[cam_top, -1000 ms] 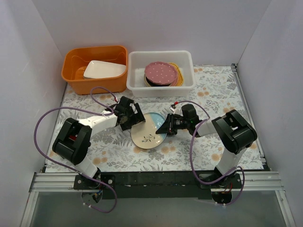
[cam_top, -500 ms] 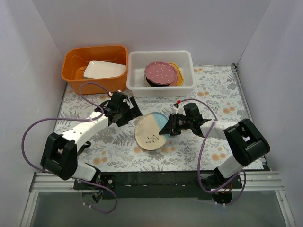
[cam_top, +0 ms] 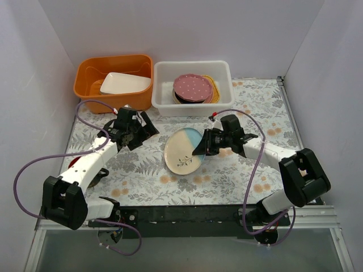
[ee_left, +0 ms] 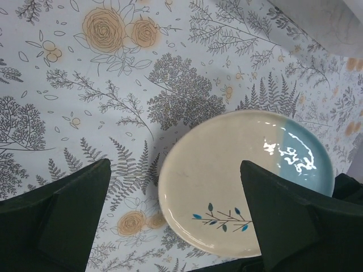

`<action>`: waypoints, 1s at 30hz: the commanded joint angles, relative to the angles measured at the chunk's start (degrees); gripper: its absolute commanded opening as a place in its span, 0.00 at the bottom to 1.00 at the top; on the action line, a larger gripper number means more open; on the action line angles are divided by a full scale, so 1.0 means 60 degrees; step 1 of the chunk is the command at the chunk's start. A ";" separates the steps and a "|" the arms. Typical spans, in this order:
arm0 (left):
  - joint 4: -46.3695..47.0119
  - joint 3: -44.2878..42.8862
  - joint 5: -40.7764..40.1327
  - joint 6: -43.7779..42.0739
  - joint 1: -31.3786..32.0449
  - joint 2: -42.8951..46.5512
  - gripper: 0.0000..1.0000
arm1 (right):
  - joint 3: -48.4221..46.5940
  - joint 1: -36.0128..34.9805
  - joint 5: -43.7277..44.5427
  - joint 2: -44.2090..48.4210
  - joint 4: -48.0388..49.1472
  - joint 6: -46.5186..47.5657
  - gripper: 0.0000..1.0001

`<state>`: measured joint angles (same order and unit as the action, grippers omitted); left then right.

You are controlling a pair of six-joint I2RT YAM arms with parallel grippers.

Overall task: Place the plates into the plastic bin on the countertop
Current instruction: Pick up the plate at the center of the board, then place the plate in the plastic bin.

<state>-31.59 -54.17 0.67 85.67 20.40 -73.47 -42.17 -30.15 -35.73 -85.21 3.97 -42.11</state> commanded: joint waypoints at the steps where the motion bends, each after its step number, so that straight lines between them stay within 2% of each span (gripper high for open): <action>1: -0.0359 -0.0244 0.0006 -0.0142 -0.0236 0.0731 0.98 | -0.1378 0.0235 -0.0331 0.0827 0.0232 0.0280 0.01; 15: -0.0257 0.0430 0.0006 -0.0172 -0.0280 0.0878 0.98 | -0.3898 0.1918 -0.1530 -0.0489 0.0335 0.0163 0.01; 20: -0.0125 0.0708 0.0079 -0.0157 -0.0295 0.0849 0.98 | -0.4279 0.2476 -0.2189 -0.0959 0.1036 -0.0320 0.01; 30: 0.0050 0.1059 0.0284 -0.0289 -0.0295 0.0732 0.98 | -0.6357 0.3355 -0.2922 -0.2773 0.1476 -0.1126 0.01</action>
<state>-32.40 -48.47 1.28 84.95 18.87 -69.82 -71.61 -11.35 -46.63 -100.03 2.42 -45.19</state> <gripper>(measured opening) 0.981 0.250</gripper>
